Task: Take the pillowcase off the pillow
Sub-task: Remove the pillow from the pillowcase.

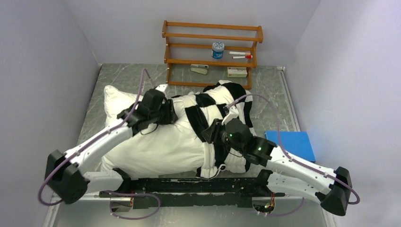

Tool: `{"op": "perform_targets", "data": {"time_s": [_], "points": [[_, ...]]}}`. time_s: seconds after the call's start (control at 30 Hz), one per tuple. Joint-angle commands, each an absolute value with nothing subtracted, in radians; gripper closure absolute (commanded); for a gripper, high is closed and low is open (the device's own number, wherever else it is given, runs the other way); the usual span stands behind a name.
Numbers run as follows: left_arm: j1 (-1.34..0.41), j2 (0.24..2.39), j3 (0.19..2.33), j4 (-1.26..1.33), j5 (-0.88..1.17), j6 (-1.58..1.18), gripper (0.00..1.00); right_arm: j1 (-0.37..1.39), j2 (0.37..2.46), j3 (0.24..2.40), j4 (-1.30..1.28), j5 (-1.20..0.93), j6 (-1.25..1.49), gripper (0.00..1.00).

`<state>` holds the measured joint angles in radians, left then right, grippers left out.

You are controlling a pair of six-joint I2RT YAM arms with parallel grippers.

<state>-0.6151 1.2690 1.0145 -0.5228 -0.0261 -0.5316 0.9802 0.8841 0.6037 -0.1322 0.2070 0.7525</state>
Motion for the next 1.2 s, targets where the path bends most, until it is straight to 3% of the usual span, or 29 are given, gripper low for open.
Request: {"op": "perform_targets", "data": {"time_s": [0.0, 0.07, 0.1, 0.23, 0.33, 0.43, 0.63, 0.73, 0.93, 0.97, 1.07, 1.17], "points": [[-0.753, 1.130, 0.807, -0.621, -0.013, -0.667, 0.65, 1.005, 0.893, 0.817, -0.525, 0.308, 0.653, 0.57], [-0.785, 1.070, 0.749, -0.613, -0.009, -0.709, 0.88, 1.002, 0.919, 0.948, -0.557, 0.359, 0.580, 0.50], [-0.802, 1.044, 0.728, -0.620, -0.009, -0.727, 0.94, 0.998, 0.944, 1.025, -0.576, 0.390, 0.550, 0.45], [-0.859, 0.936, 0.677, -0.661, -0.025, -0.776, 0.95, 0.959, 1.089, 1.284, -0.632, 0.464, 0.436, 0.32], [-0.882, 0.861, 0.665, -0.685, -0.031, -0.779, 0.95, 0.857, 1.228, 1.414, -0.634, 0.293, 0.353, 0.19], [-0.888, 0.811, 0.663, -0.710, -0.034, -0.776, 0.95, 0.759, 1.403, 1.532, -0.693, 0.134, 0.330, 0.17], [-0.890, 0.775, 0.646, -0.714, -0.013, -0.784, 0.95, 0.743, 1.708, 1.747, -0.784, 0.013, 0.259, 0.17], [-0.893, 0.779, 0.652, -0.737, -0.026, -0.791, 0.95, 0.749, 1.814, 1.815, -0.877, -0.124, 0.235, 0.28], [-0.894, 0.760, 0.661, -0.804, -0.101, -0.827, 0.95, 0.708, 1.706, 1.689, -0.810, 0.010, 0.267, 0.93], [-0.894, 0.757, 0.659, -0.807, -0.108, -0.838, 0.95, 0.685, 1.674, 1.679, -0.803, 0.066, 0.272, 1.00], [-0.894, 0.752, 0.656, -0.822, -0.130, -0.863, 0.95, 0.582, 1.628, 1.668, -0.814, 0.233, 0.275, 1.00], [-0.893, 0.755, 0.662, -0.836, -0.145, -0.871, 0.95, 0.459, 1.594, 1.662, -0.824, 0.271, 0.270, 1.00]]}}
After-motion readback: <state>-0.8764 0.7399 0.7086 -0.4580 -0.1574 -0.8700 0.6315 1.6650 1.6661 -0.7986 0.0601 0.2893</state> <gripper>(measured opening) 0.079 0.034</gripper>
